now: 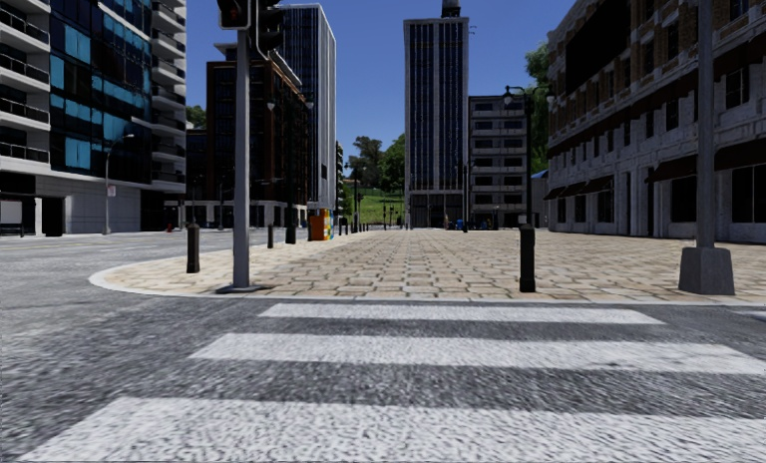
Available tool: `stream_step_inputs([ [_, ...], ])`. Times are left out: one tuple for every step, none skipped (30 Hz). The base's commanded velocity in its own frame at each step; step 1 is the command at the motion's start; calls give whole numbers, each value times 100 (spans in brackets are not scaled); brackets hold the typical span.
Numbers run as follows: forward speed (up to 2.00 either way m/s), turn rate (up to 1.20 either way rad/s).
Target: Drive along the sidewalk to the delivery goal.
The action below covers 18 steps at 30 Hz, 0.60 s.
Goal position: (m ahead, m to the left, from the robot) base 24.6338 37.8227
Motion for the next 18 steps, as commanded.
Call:
stream_step_inputs([
  [200, -6],
  [200, -7],
  [200, -7],
  [200, -7],
  [200, -7],
  [200, -7],
  [200, -7],
  [200, -7],
  [200, -7],
  [200, -7],
  [200, -13],
  [200, -23],
  [200, -23],
  [200, -27],
  [200, -28],
  [200, -28],
  [200, -28],
  [200, -28],
])
